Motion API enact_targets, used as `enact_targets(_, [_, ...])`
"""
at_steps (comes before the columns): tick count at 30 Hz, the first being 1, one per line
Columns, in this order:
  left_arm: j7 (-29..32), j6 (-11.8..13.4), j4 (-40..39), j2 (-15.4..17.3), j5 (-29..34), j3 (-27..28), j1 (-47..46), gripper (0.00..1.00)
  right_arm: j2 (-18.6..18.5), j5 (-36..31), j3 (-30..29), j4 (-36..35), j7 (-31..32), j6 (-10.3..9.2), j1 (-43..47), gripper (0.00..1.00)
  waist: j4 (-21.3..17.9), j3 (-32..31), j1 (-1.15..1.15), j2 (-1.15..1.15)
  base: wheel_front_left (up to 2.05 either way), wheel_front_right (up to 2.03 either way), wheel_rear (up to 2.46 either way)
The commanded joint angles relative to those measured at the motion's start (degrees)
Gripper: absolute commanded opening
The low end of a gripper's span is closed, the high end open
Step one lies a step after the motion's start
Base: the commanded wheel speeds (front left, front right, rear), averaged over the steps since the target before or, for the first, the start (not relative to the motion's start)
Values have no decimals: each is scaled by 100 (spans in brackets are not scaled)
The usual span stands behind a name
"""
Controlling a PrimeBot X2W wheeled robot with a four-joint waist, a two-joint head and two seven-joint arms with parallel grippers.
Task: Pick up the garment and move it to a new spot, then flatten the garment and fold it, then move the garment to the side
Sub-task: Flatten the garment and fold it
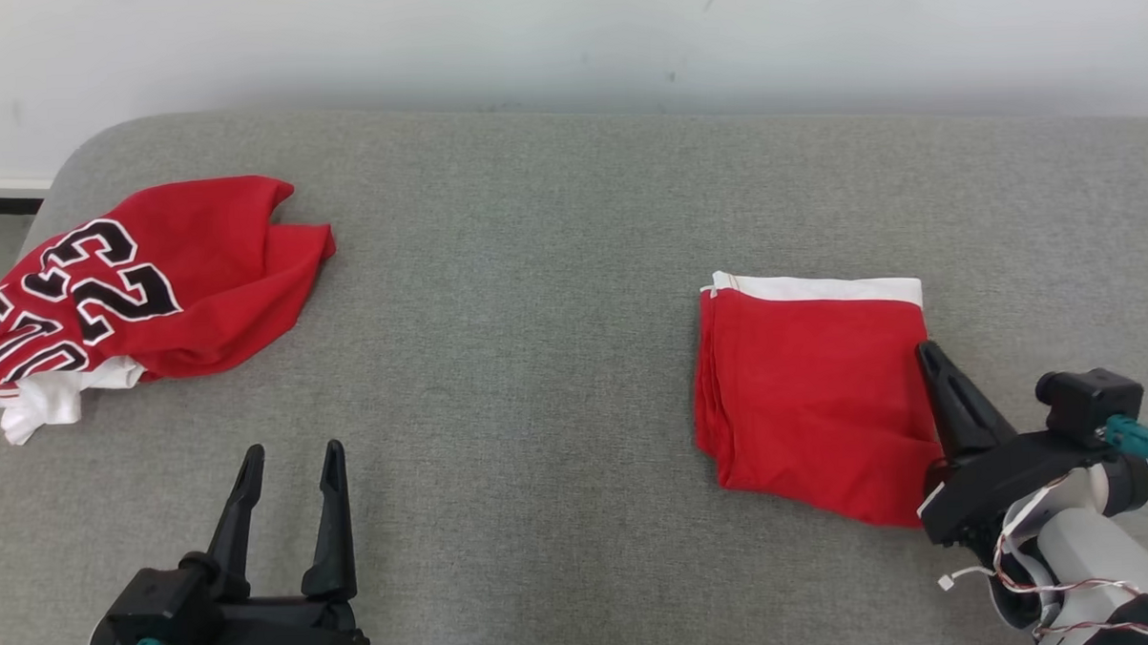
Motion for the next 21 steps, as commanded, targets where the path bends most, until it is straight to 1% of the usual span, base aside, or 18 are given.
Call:
enact_targets(1, [-4,-18,13,0,35,-11,-77,100,71,-186,-18,86,-2,-14,77,0,69,35,0,0,0,0,0])
enact_targets(4, [-4,-23,23,-1,26,-42,-107,100,232,-477,-82,264,-2,-14,23,0,159,78,0,0,0,0,0])
enact_targets(8, [-4,-31,49,0,-6,-120,-172,100,568,-850,-177,513,-2,-14,-75,0,312,153,0,0,0,0,0])
enact_targets(13, [-4,-25,82,0,-34,-236,-241,100,1103,-1280,64,673,-2,-14,-112,0,498,206,0,0,0,0,0])
enact_targets(17, [-4,3,93,0,-25,-274,-217,100,1440,-1509,354,648,-2,-14,-116,0,512,189,0,0,0,0,0])
enact_targets(21, [-4,7,114,-1,4,-283,-170,100,1561,-1524,345,549,-2,-14,-100,0,429,133,0,0,0,0,0])
